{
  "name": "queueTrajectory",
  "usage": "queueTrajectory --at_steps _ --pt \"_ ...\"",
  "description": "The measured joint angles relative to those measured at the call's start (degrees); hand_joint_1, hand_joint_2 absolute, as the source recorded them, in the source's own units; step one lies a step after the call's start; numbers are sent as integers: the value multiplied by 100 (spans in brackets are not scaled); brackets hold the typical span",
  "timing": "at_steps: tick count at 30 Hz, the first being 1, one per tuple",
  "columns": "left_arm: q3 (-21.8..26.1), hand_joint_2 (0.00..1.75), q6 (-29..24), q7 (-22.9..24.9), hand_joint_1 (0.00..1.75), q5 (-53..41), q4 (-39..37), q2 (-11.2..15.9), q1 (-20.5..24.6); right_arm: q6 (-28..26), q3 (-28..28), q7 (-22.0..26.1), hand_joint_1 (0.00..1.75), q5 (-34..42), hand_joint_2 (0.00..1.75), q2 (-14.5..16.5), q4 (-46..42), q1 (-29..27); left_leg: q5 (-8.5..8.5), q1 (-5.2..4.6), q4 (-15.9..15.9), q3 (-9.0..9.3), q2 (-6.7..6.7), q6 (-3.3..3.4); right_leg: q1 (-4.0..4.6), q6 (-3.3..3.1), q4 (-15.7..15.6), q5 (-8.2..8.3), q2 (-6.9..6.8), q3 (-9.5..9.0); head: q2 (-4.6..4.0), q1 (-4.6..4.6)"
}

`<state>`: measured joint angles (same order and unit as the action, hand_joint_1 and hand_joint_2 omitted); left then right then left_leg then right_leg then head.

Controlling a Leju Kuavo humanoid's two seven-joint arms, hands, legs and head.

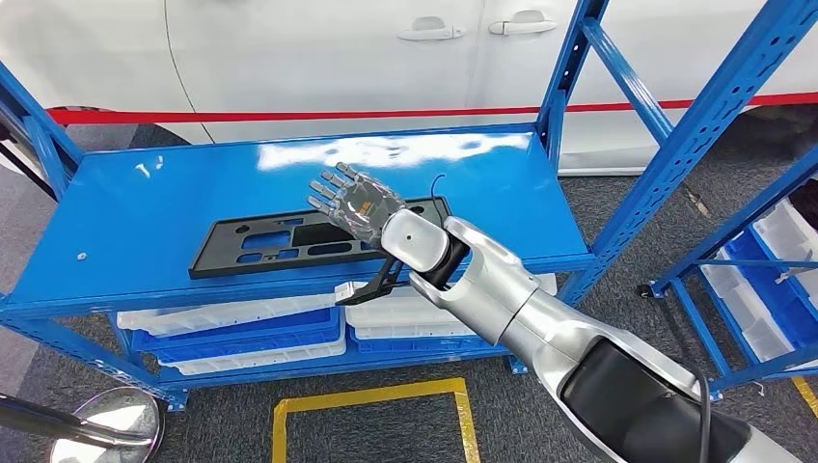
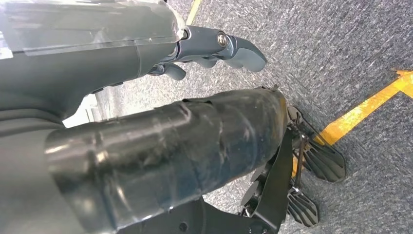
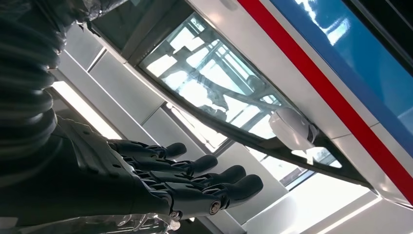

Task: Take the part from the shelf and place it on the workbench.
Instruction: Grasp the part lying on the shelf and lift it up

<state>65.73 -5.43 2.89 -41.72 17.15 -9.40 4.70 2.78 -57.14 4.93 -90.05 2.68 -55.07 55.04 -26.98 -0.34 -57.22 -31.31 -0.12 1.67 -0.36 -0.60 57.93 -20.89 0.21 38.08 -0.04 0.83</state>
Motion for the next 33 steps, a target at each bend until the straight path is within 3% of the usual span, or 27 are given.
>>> queueTrajectory --at_steps 33 --pt "199 0 110 0 0 -56 193 -87 20 207 -402 163 0 256 175 -217 -615 -200 0 1 0 -2 0 0 -1 0 1 0 0 2 0 0"
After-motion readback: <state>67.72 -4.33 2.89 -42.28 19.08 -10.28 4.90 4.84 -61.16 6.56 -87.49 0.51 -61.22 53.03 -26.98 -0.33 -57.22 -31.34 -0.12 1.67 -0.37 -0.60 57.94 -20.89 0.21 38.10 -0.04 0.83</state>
